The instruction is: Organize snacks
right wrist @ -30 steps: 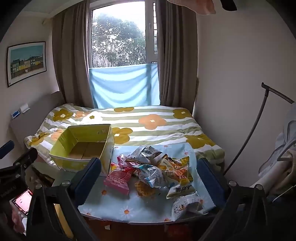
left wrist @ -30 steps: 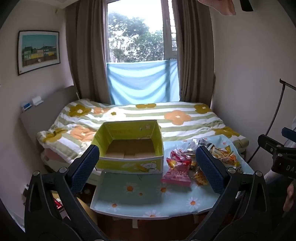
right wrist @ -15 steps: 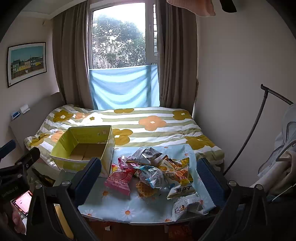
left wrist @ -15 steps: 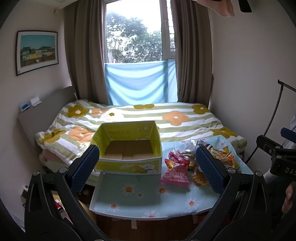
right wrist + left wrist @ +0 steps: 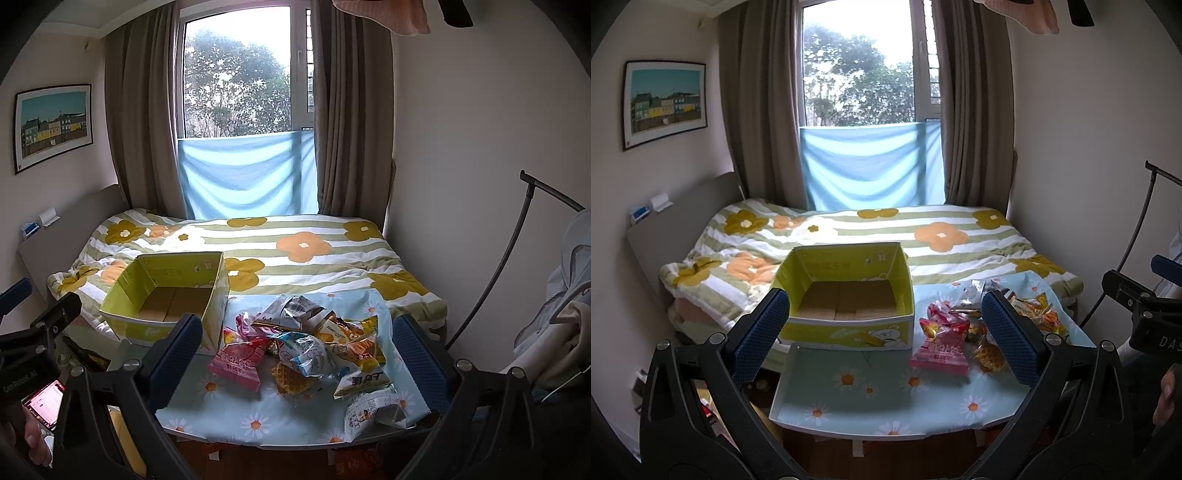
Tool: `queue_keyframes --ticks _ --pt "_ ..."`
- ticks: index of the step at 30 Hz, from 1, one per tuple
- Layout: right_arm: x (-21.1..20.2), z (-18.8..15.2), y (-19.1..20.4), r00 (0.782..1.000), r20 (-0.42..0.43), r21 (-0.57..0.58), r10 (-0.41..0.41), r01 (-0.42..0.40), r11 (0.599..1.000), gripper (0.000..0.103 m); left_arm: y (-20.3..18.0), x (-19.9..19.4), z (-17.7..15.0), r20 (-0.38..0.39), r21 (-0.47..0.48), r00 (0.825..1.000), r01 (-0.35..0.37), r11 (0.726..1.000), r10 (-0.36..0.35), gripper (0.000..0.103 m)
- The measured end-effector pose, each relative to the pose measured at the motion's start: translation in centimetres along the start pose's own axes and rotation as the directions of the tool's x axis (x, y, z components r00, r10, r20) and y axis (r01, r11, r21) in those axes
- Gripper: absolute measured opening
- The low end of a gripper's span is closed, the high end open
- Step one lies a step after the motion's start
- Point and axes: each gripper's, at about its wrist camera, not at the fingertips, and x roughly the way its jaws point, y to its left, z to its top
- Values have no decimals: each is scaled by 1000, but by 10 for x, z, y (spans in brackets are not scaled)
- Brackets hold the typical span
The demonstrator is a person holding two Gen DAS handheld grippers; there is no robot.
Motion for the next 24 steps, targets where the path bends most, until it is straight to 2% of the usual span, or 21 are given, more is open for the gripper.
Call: queue_keyframes --ticks 24 --pt "1 1 2 1000 -1 2 -2 2 1000 103 3 0 2 0 2 1000 -2 1000 2 103"
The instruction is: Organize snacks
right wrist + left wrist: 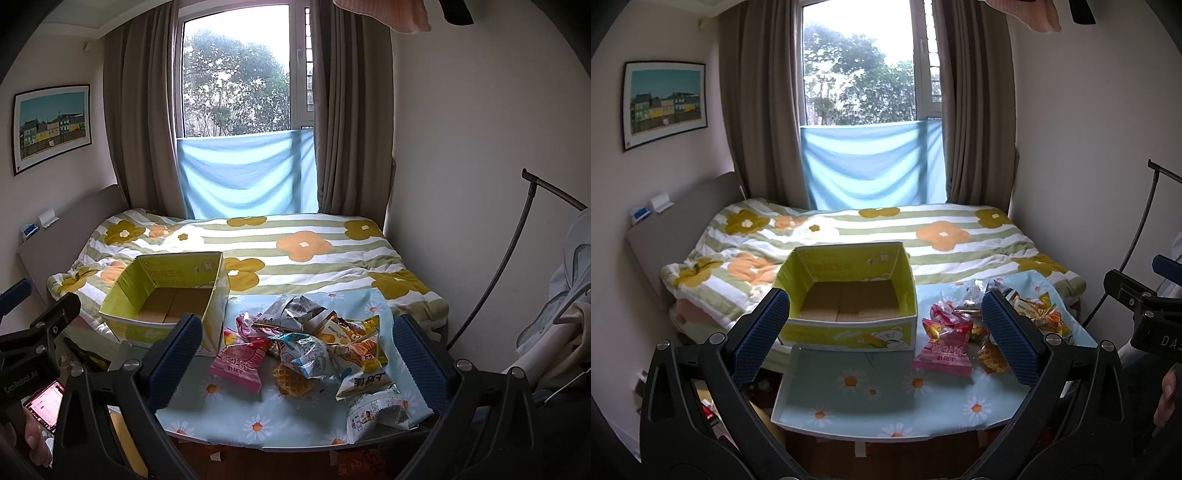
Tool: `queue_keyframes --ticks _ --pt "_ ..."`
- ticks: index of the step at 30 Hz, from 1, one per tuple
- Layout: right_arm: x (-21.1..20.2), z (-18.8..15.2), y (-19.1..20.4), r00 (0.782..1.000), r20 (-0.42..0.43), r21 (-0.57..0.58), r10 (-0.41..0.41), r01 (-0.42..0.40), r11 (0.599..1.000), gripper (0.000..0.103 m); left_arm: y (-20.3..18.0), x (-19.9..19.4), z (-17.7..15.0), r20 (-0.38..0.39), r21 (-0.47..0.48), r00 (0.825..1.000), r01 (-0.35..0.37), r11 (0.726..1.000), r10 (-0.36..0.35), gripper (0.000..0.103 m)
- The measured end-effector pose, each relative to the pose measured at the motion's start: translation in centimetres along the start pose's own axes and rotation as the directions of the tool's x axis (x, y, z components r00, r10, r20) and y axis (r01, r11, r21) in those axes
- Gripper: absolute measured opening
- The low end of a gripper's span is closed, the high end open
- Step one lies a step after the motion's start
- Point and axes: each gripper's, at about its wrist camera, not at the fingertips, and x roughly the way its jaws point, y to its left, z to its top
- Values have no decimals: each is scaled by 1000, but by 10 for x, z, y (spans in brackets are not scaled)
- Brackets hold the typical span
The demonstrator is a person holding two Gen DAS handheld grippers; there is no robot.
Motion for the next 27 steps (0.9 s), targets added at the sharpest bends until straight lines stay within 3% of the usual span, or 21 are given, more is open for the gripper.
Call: queue_keyframes --ticks 27 --pt "7 -1 2 1000 -7 -3 6 -6 1000 103 3 6 0 -7 -5 1000 -10 1000 10 103"
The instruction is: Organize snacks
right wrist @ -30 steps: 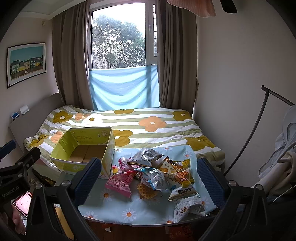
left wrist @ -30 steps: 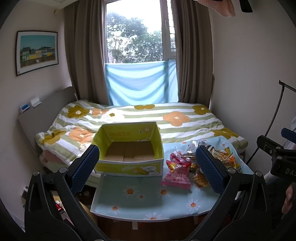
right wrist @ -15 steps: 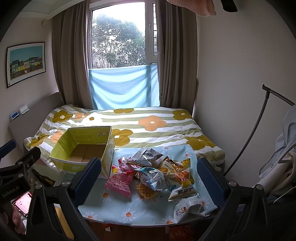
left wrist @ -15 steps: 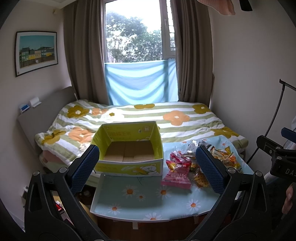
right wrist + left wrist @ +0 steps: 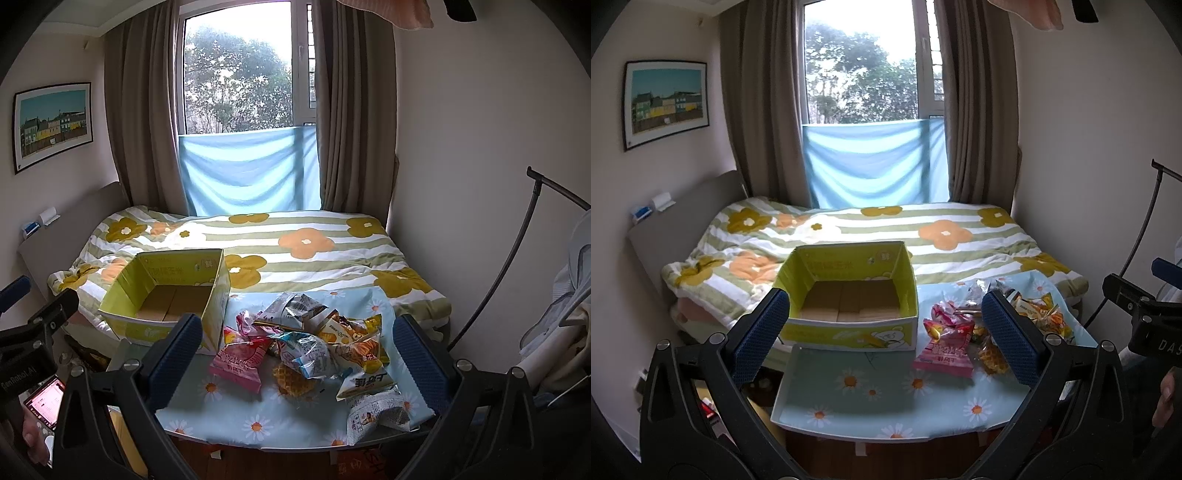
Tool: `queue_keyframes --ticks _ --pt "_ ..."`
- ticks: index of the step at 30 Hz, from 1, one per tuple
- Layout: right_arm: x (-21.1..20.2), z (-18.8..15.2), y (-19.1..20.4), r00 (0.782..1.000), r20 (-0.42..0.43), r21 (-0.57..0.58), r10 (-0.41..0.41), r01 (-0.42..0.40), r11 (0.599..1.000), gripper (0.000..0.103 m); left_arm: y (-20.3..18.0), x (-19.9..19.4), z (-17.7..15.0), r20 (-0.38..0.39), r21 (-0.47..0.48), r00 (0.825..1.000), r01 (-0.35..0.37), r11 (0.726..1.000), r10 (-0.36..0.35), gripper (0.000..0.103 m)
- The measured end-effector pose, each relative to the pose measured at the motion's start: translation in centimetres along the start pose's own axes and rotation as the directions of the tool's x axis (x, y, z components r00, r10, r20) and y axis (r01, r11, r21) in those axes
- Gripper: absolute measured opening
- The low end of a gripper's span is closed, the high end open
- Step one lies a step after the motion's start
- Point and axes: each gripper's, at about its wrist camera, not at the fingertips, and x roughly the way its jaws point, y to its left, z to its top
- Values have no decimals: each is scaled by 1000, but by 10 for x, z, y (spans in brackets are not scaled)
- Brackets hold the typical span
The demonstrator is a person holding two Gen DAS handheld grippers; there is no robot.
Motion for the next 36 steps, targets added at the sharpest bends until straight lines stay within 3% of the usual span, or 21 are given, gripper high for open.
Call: queue_keyframes --ticks 11,19,28,36 --pt "2 -3 -1 1000 4 2 5 -5 1000 103 -2 1 1 -4 1 1000 0 1000 0 103" --pt "13 -10 -4 999 -46 22 26 -25 999 103 -7 18 0 -72 7 997 21 1000 -21 103" --pt "31 -25 -21 997 -75 68 25 -20 997 103 -5 57 -7 -134 11 985 109 994 -107 103" --pt "68 -38 -48 990 -136 132 19 -1 991 103 -31 111 -3 -194 48 965 187 981 -174 103"
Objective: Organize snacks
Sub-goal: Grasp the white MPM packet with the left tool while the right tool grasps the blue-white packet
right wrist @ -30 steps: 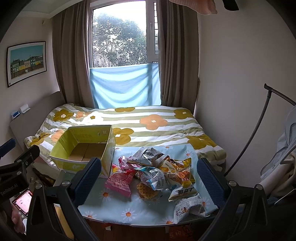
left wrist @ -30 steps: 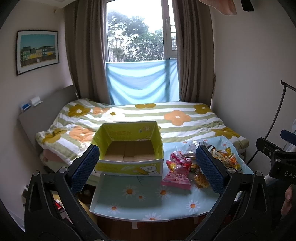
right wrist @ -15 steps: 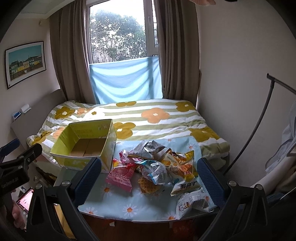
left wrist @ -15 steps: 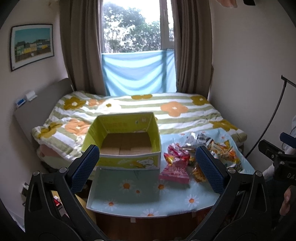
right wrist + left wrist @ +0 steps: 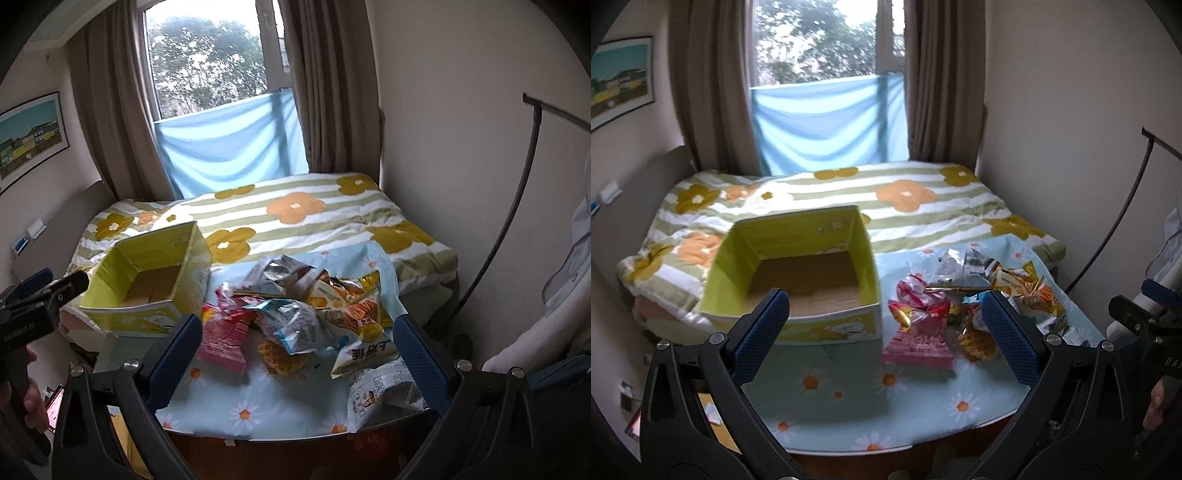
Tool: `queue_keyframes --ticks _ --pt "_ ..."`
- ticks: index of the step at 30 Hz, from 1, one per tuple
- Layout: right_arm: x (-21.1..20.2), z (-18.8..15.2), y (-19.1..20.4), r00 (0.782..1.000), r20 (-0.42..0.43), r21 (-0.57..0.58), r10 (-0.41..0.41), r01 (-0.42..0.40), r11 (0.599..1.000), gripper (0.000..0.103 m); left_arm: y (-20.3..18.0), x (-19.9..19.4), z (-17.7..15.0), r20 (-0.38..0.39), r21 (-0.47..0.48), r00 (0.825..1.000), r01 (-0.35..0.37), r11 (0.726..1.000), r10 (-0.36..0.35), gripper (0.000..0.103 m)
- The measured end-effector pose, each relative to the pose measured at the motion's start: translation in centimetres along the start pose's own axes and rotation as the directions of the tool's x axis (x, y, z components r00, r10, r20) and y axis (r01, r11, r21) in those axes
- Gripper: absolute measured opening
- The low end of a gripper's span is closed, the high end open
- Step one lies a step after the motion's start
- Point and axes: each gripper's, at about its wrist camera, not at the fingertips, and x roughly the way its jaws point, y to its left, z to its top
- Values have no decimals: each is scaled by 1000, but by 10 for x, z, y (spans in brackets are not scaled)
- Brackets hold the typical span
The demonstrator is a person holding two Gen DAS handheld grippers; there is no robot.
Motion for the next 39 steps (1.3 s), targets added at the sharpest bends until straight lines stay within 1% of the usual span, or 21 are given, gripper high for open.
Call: queue_keyframes --ticks 3,7,10,11,14,16,18,20,22,23,28,29,31,34,38,39 --pt "23 -1 -10 1000 -26 -10 16 -16 1000 103 -12 32 11 -41 11 999 25 1000 -24 103" --pt "61 -1 -17 996 -71 -75 53 -59 995 103 -36 80 29 -103 43 993 57 997 -52 103" --pt "92 -1 -15 990 -119 -146 81 -99 984 103 -57 122 44 -163 71 982 108 992 -95 103" --pt "103 -2 -14 987 -134 -168 89 -111 979 103 -67 140 49 -192 87 976 123 989 -105 103" --pt "129 -6 -9 979 -179 -227 98 -138 964 103 -89 182 58 -256 126 960 147 981 -111 103" --pt "147 -10 -4 970 -214 -264 114 -169 950 103 -101 211 62 -310 149 944 168 974 -115 103" --pt "163 -14 1 961 -248 -294 123 -196 935 103 -113 238 62 -356 180 929 173 968 -99 103" --pt "177 -19 6 954 -274 -328 123 -213 920 103 -124 265 60 -414 198 905 196 960 -99 103" --pt "190 -23 10 952 -288 -359 108 -212 909 103 -130 286 55 -463 200 880 224 954 -109 103" --pt "196 -25 11 949 -295 -372 107 -218 902 103 -133 296 53 -484 204 869 225 953 -102 103" --pt "220 -34 19 948 -311 -433 61 -199 879 102 -140 330 41 -556 186 824 250 950 -108 103" --pt "223 -35 20 951 -306 -448 50 -190 874 102 -141 336 39 -565 184 818 251 950 -106 103" --pt "228 -37 23 952 -305 -471 36 -184 863 102 -143 344 35 -577 190 811 250 949 -98 103" --pt "235 -38 28 954 -299 -510 10 -169 843 99 -142 354 31 -598 186 796 255 949 -97 103" --pt "242 -37 31 953 -303 -525 -2 -166 835 96 -139 368 25 -633 161 766 270 949 -111 103" --pt "243 -37 32 953 -303 -530 -2 -167 831 96 -139 370 24 -644 149 756 279 949 -121 101"
